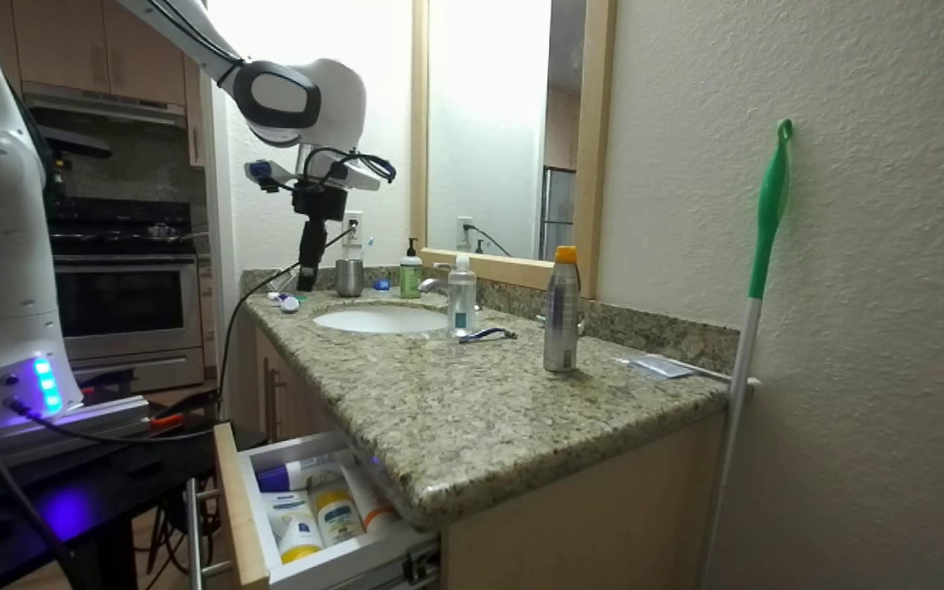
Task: Close the top drawer
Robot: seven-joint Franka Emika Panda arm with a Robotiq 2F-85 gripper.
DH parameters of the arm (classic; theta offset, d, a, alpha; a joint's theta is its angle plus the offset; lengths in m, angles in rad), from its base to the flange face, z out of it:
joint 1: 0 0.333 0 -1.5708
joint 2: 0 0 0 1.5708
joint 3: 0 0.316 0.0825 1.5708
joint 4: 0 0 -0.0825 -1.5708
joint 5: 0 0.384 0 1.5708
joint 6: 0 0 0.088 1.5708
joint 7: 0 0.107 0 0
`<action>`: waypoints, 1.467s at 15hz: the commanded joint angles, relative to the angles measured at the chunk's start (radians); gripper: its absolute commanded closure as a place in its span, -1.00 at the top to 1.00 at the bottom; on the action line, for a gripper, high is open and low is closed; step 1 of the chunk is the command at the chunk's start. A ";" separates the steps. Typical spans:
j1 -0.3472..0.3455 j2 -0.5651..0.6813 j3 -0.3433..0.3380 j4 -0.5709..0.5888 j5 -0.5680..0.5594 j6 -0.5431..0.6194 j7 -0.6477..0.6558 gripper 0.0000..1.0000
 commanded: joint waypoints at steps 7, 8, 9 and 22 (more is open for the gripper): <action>-0.267 -0.122 -0.020 -0.149 -0.227 0.042 0.305 1.00; -0.304 -0.115 -0.011 -0.150 -0.267 0.042 0.351 1.00; -0.335 -0.098 -0.004 -0.145 -0.307 0.038 0.387 1.00; -0.499 0.142 -0.003 -0.084 -0.553 0.001 0.582 1.00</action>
